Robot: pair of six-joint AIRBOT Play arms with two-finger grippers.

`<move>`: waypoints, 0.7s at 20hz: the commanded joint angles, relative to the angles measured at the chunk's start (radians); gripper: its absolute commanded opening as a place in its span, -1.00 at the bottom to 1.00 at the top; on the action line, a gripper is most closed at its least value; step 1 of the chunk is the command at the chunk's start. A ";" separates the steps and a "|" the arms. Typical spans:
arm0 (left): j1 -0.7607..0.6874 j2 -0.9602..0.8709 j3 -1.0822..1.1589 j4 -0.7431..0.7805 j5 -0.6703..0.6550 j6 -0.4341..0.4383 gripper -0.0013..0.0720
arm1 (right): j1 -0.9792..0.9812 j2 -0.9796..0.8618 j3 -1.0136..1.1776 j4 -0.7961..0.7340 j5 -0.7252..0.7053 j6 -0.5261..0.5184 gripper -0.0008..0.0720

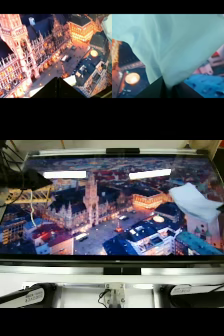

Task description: Fold the shirts.

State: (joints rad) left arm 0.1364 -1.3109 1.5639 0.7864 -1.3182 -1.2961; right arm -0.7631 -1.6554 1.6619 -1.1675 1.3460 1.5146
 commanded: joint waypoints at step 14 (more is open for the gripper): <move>-0.047 -0.017 -0.013 0.000 -0.003 0.002 -0.86 | -0.203 0.407 -0.781 -0.338 0.011 0.087 -0.77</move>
State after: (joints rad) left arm 0.0898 -1.3270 1.5509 0.7868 -1.3197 -1.2945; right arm -0.9180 -1.3079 0.9955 -1.4853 1.3830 1.6291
